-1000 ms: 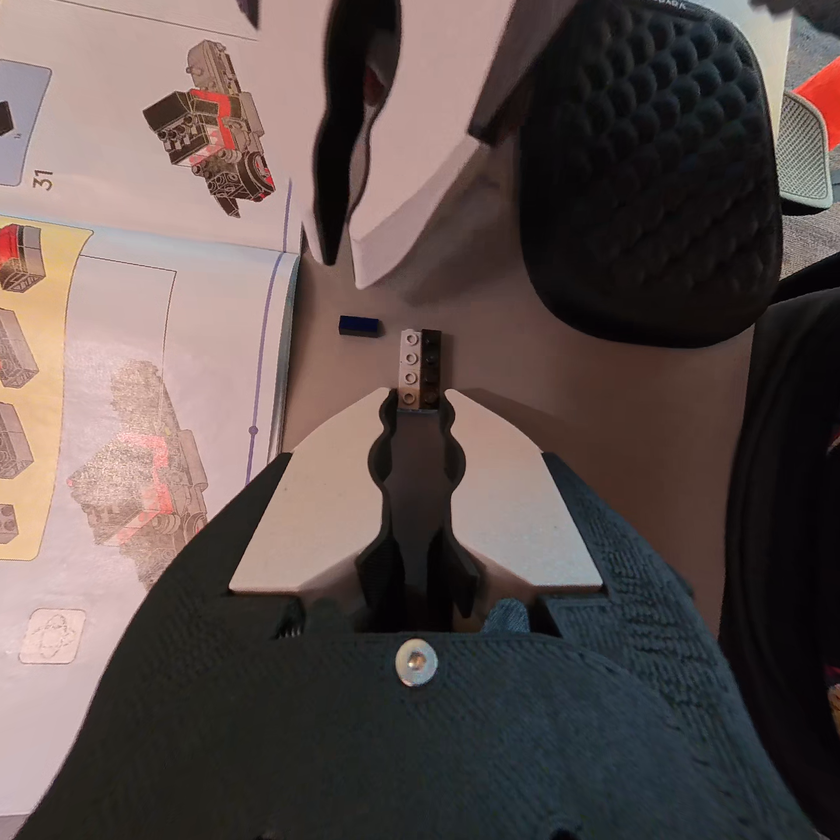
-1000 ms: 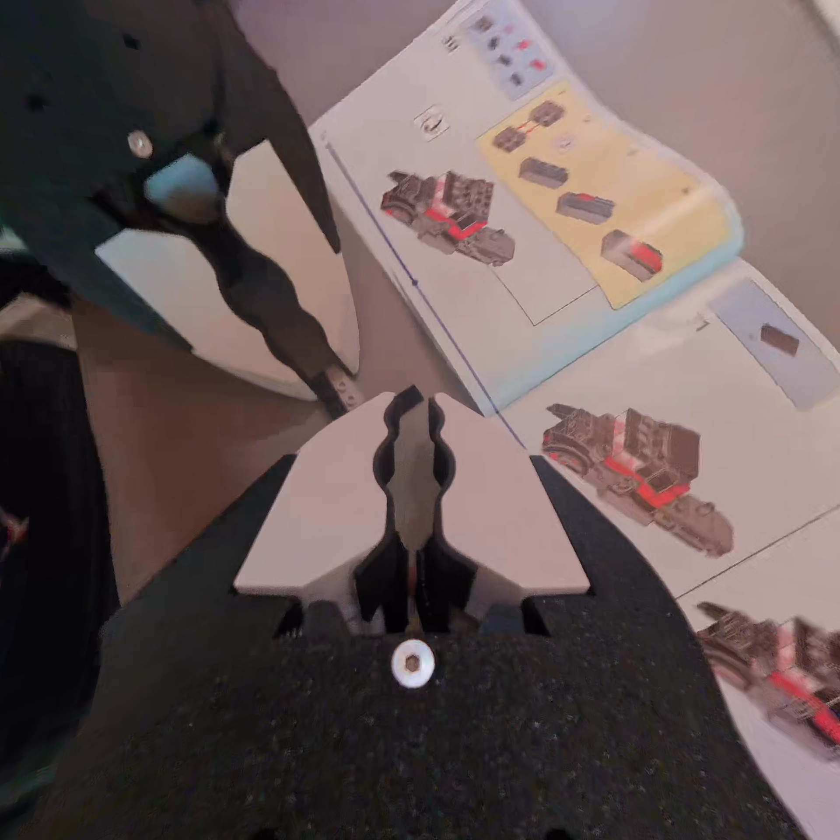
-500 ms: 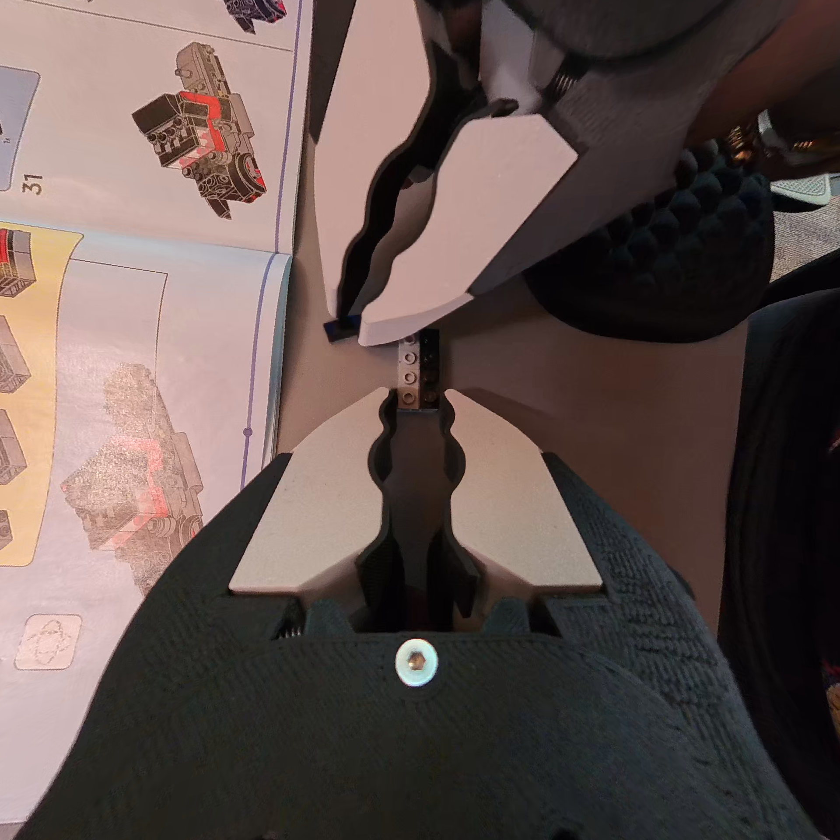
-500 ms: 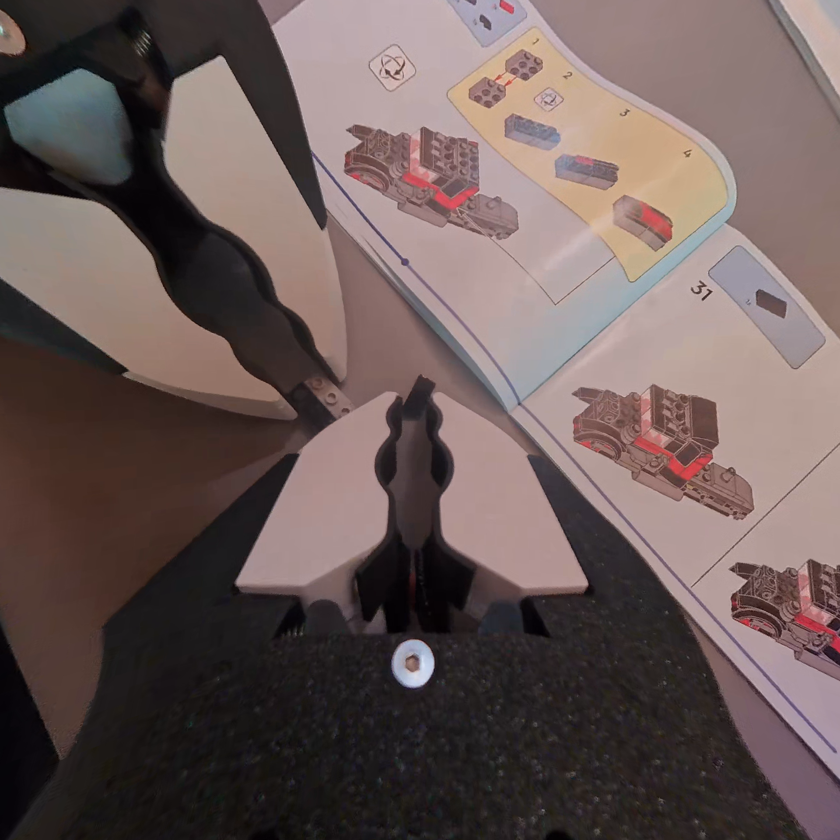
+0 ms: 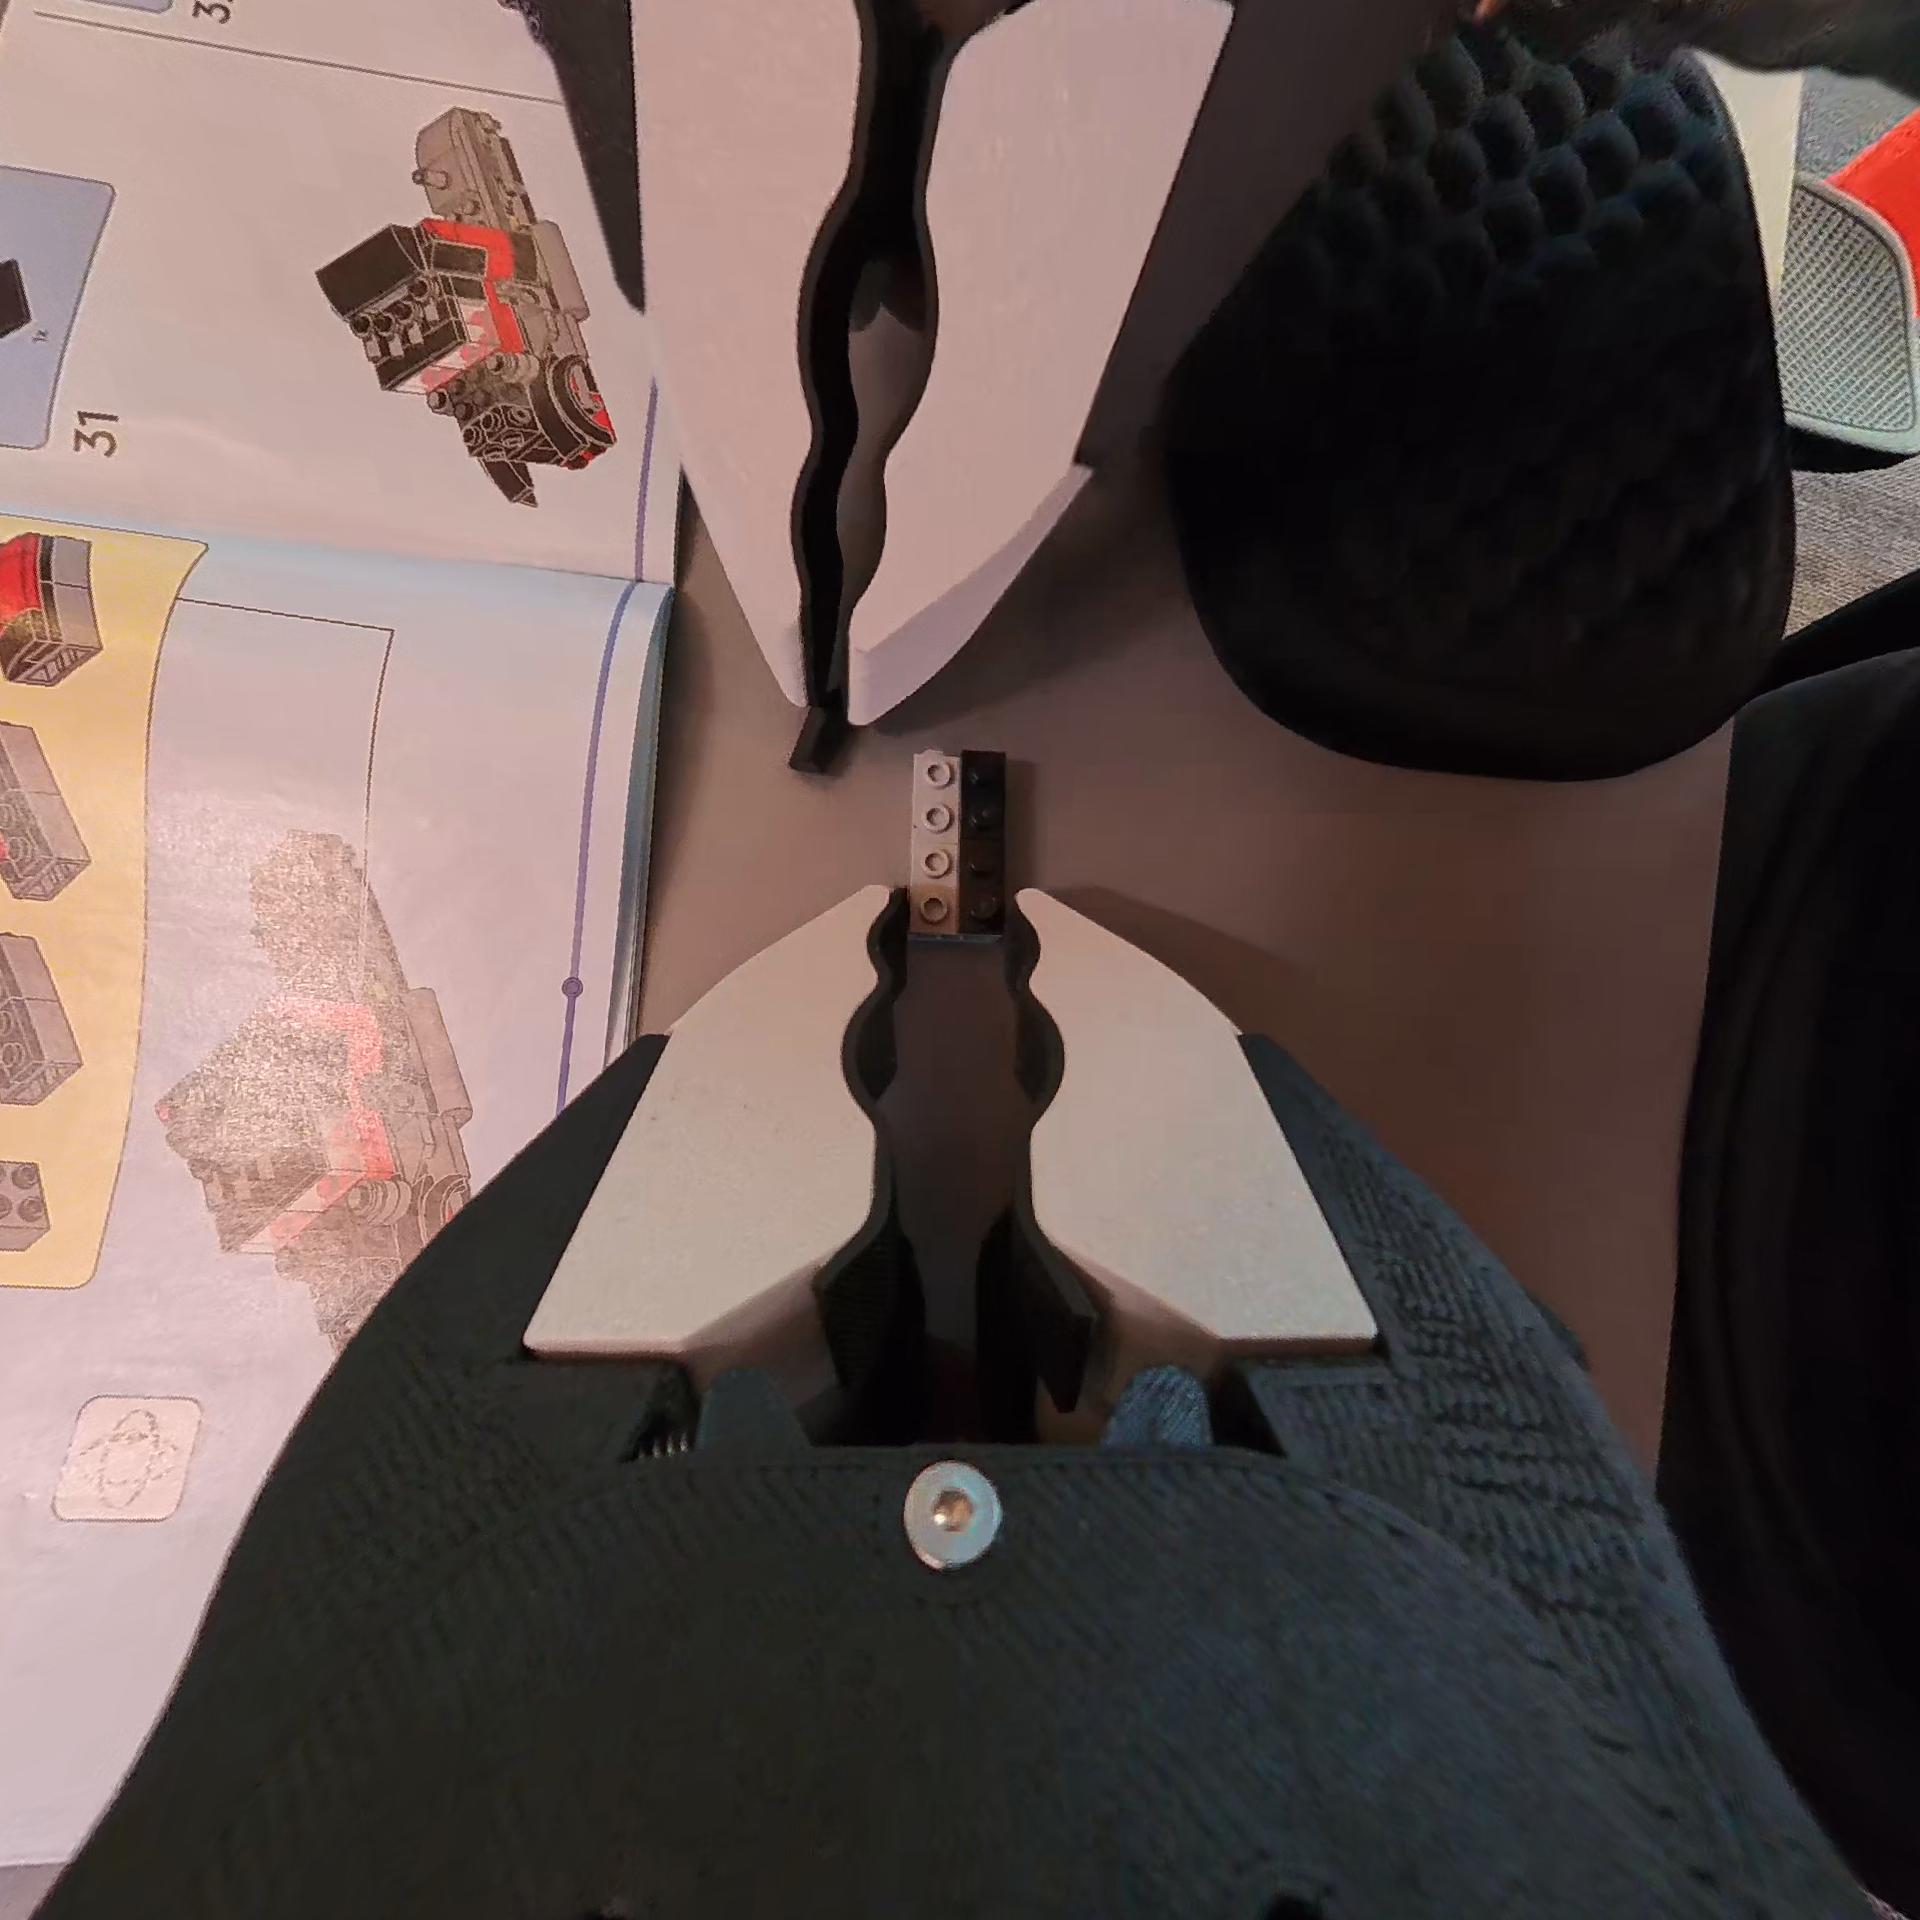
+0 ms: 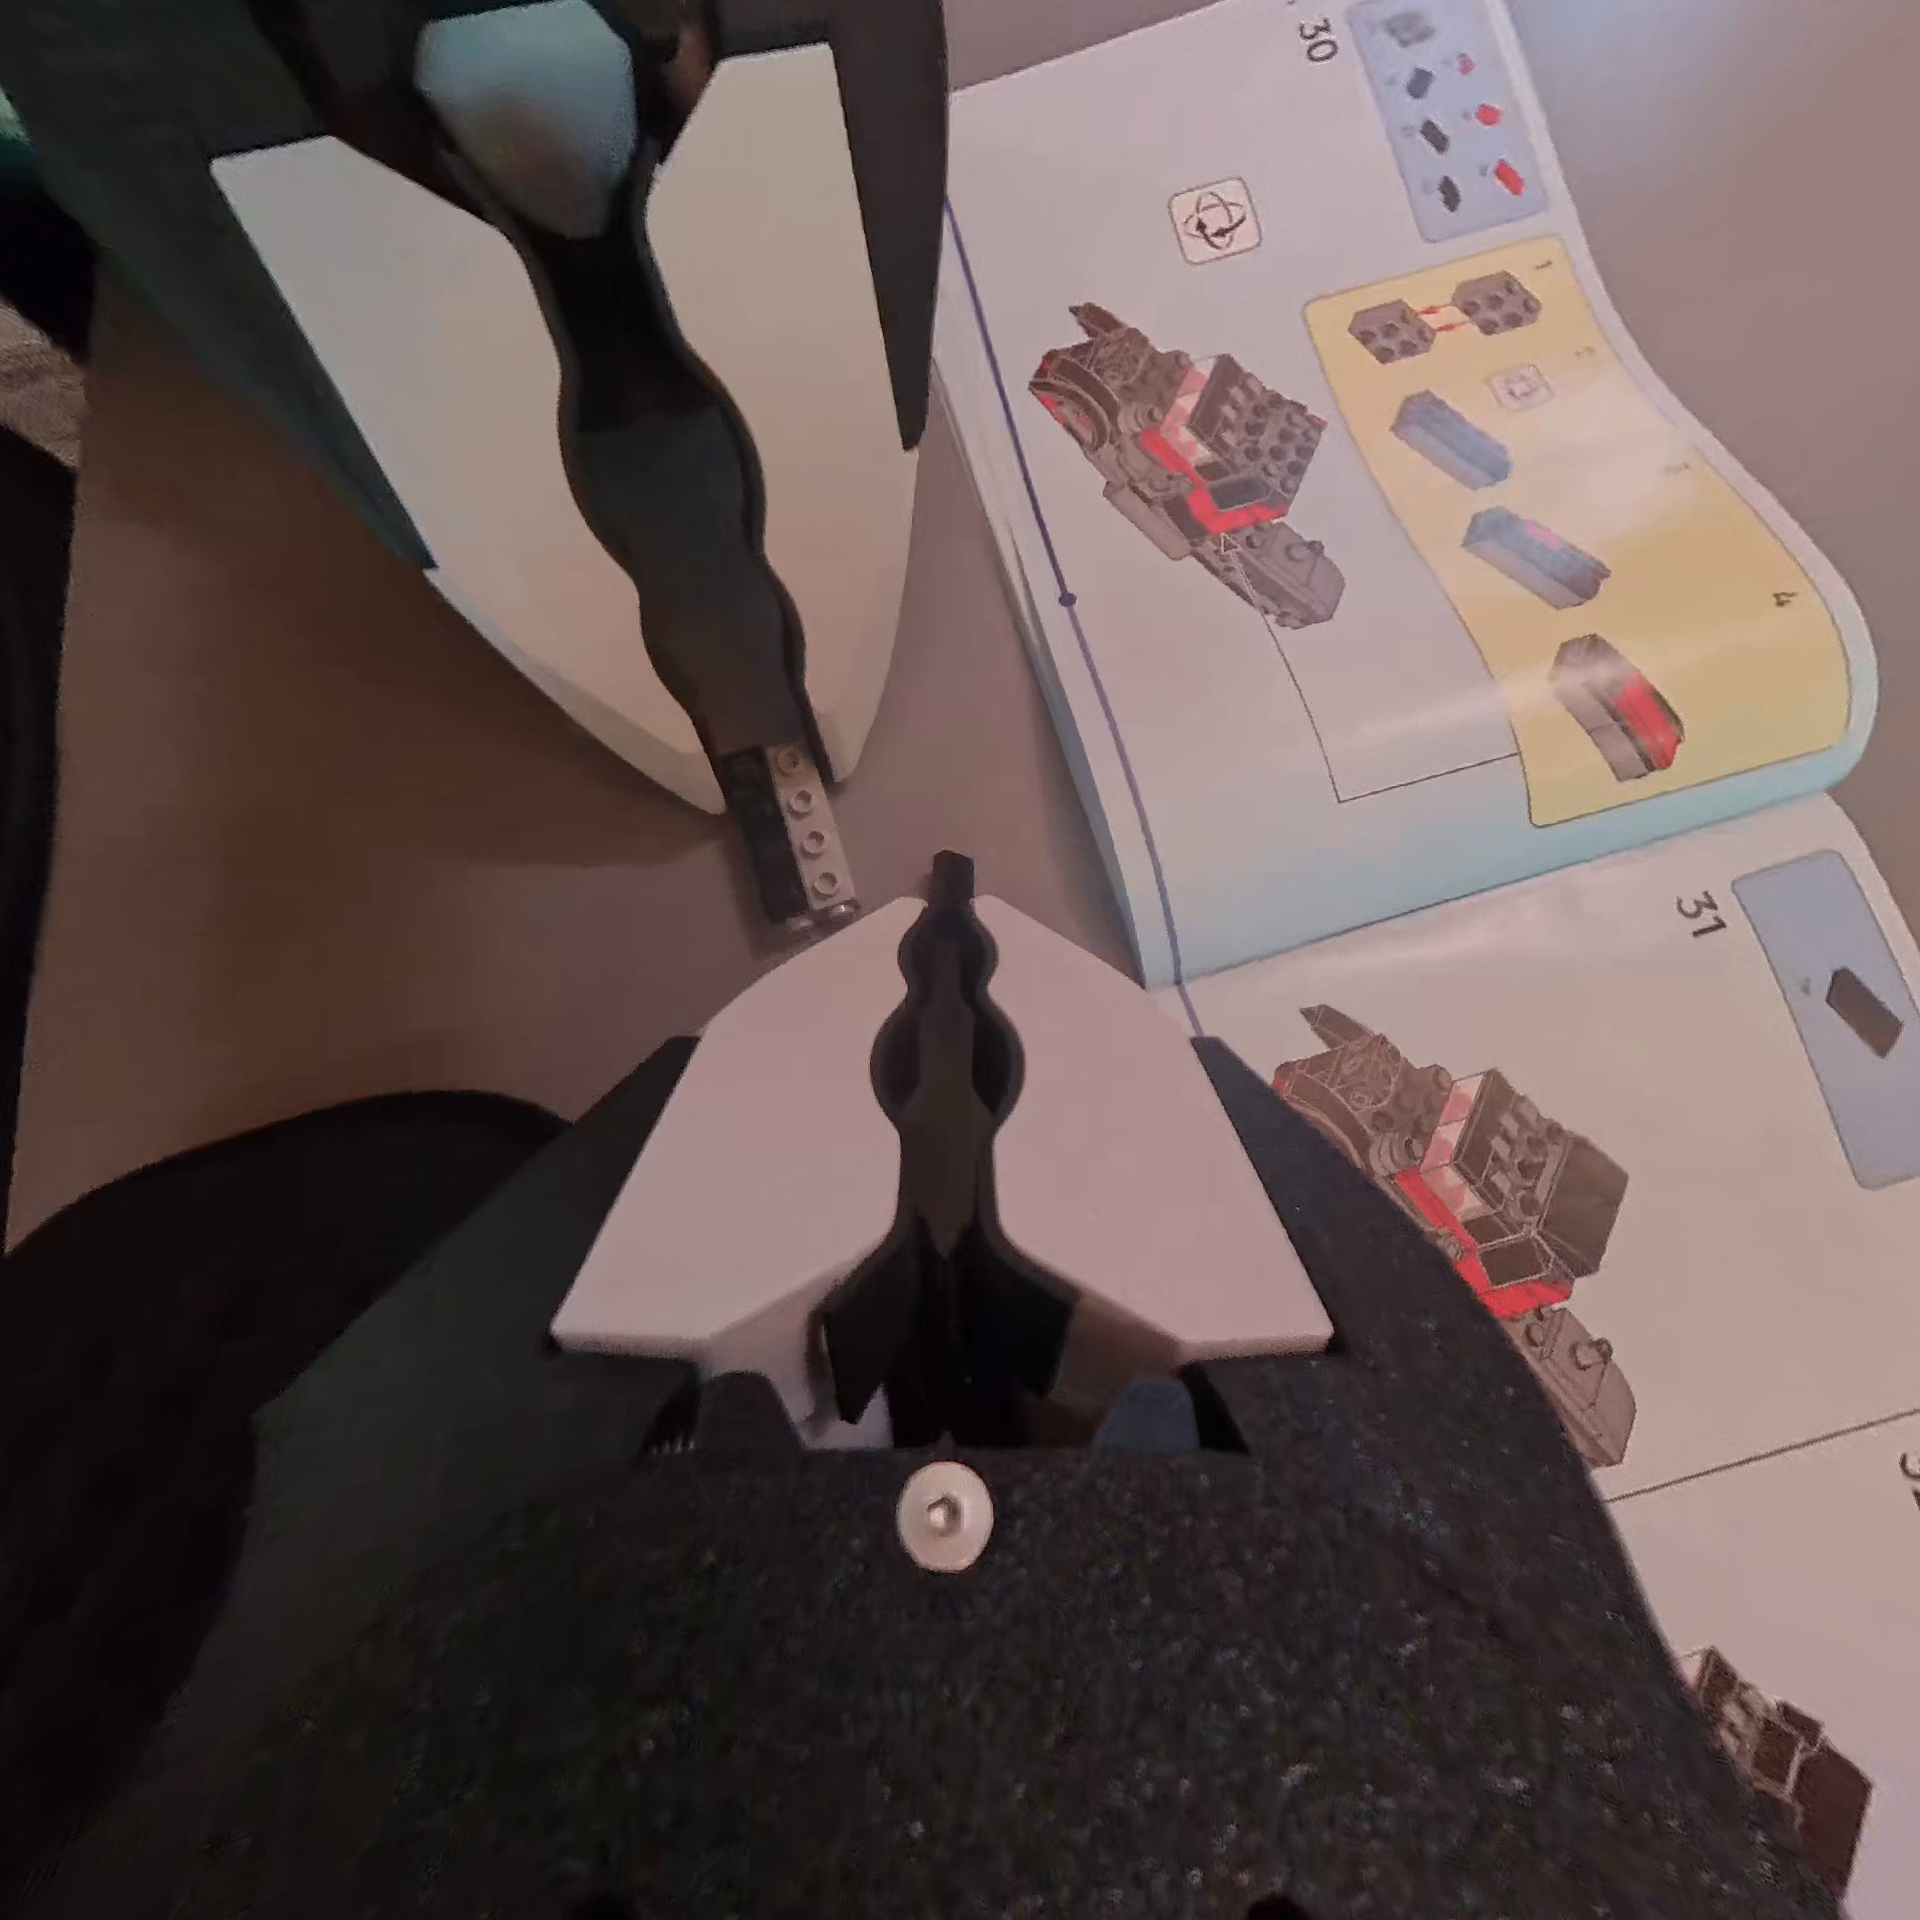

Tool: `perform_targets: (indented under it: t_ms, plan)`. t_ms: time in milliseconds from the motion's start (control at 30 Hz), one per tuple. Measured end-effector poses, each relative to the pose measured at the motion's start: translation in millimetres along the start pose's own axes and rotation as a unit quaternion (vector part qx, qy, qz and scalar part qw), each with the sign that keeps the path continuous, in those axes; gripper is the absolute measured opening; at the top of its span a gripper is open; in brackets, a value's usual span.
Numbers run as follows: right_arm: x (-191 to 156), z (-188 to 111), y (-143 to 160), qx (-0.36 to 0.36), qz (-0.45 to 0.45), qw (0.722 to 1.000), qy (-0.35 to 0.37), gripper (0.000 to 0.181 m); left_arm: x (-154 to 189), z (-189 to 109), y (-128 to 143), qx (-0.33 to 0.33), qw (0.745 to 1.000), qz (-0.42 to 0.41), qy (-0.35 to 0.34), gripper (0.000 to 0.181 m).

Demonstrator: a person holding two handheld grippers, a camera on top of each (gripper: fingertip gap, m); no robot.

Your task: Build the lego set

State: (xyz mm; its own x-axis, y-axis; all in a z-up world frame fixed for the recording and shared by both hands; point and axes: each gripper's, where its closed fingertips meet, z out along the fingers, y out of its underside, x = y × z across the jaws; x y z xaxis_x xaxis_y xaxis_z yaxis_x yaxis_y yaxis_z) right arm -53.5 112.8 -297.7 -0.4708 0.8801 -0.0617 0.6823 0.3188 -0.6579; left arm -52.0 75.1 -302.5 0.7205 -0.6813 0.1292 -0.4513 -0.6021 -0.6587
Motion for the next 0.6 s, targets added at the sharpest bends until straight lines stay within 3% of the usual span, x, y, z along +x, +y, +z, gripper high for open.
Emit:
perform_targets:
  t_ms: [300, 600]
  plan:
    - [-8.1, -10.3, -13.8, 0.04, -0.016, 0.998, -0.05, 0.004, -0.5, -0.1, -0.2, 0.001, 1.0, -0.001, -0.002, 0.018]
    - [-24.0, -0.9, -9.7, -0.03, -0.069, 0.995, -0.06, 0.004, -0.7, -0.1, -0.1, 0.001, 1.0, 0.004, -0.008, 0.018]
